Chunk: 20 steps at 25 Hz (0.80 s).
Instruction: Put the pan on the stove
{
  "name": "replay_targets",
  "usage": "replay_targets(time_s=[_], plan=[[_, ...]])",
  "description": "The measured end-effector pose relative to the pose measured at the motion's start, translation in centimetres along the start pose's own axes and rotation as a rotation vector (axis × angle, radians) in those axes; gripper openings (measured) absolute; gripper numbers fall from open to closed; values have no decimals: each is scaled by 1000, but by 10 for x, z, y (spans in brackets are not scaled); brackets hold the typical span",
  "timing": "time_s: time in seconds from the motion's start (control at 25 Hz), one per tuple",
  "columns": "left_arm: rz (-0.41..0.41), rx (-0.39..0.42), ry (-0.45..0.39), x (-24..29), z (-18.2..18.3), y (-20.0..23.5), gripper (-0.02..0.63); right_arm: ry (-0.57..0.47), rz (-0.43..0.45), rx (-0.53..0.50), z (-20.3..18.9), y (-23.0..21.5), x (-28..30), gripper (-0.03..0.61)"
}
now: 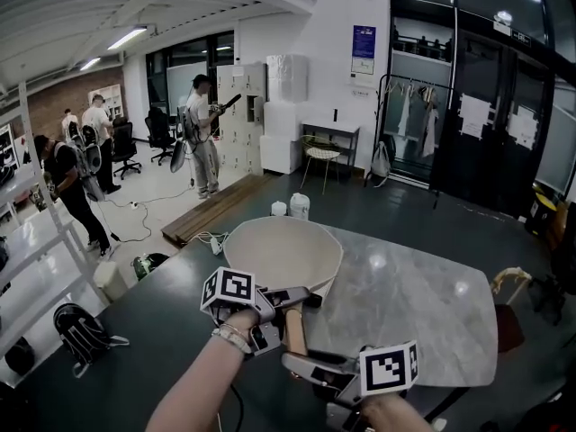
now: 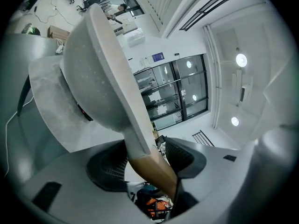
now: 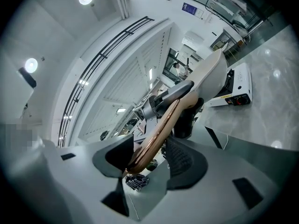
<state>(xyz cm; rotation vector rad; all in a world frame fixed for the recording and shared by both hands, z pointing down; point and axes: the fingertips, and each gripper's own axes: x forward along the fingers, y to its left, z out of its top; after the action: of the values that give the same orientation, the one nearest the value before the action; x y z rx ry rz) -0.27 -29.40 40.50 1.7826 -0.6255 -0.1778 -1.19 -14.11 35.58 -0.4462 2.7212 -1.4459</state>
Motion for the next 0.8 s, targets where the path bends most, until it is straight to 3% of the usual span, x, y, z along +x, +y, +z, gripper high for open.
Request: replay_targets(time_s=[0.44,0.8], plan=[[1,-12,-43,14,33,4,252,-6,23,-4,31,-15,9,225],[18,-38,-46,27,56,20,250,7,-6,17,50,-37,18,225]])
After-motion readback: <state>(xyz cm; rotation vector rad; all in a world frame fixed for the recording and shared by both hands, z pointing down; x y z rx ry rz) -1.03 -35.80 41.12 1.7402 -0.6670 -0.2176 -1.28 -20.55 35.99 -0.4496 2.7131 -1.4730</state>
